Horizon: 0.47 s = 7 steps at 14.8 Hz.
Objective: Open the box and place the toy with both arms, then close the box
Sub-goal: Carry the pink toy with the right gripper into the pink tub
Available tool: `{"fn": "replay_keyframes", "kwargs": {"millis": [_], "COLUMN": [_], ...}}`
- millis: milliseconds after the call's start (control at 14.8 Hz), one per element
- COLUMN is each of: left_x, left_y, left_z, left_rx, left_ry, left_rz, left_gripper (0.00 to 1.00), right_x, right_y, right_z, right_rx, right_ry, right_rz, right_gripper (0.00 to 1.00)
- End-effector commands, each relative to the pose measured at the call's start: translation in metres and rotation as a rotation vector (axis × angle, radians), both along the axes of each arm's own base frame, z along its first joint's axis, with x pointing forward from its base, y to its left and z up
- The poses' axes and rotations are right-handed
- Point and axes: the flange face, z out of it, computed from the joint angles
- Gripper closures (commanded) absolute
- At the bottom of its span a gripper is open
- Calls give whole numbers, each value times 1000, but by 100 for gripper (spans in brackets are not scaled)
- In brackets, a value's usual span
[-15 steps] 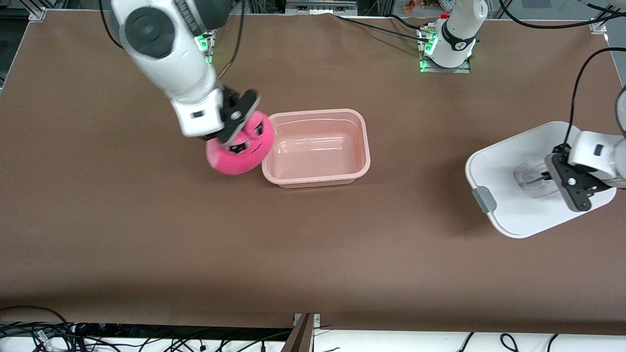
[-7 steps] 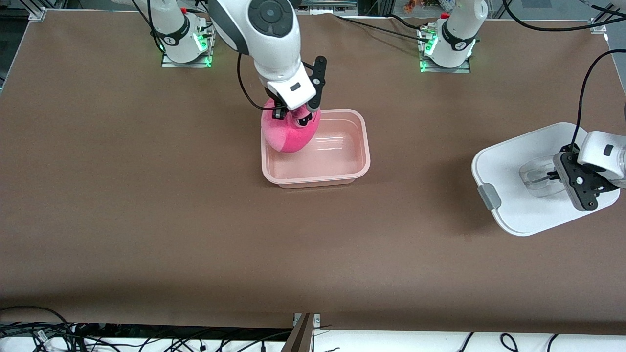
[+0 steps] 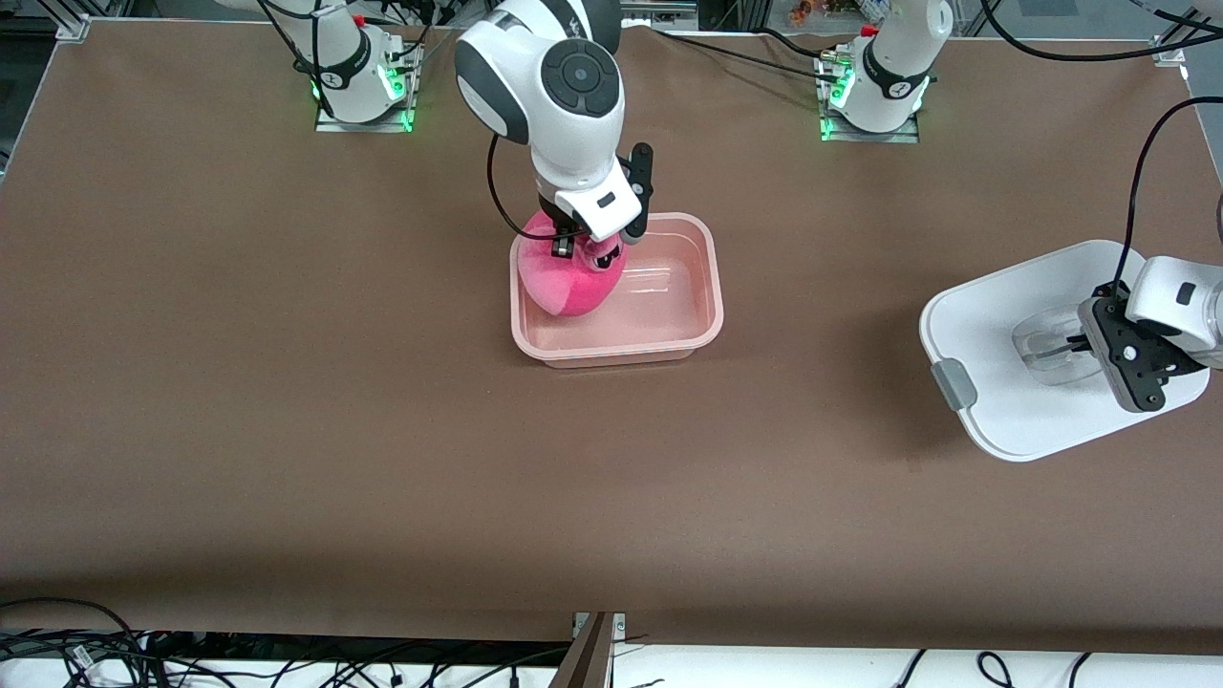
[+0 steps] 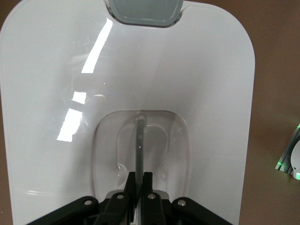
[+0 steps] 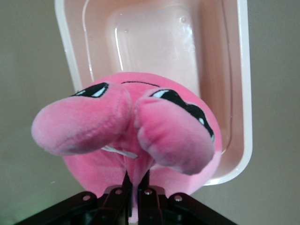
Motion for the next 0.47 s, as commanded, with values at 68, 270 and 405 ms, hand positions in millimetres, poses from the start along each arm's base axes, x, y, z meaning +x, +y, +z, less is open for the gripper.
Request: {"fn": "replay_keyframes", "kwargs": {"millis": [68,270,405], "left_x": [0,0,0], "left_y": [1,-1,2], "left_z": [3,3,2], "left_rx": [11,11,10], "left_ry": [5,5,7], "left_rz": [-25,-28,-26], "left_gripper": [100,100,100], "right_x": [5,6,2], "right_y": [21,32,39], "right_z": [-28,-56,-72], "right_rx": [-8,-18,-43], "right_ry": [-38,-61,-82], "right_rz": [41,63,62], "right_gripper": [100,100,100]}}
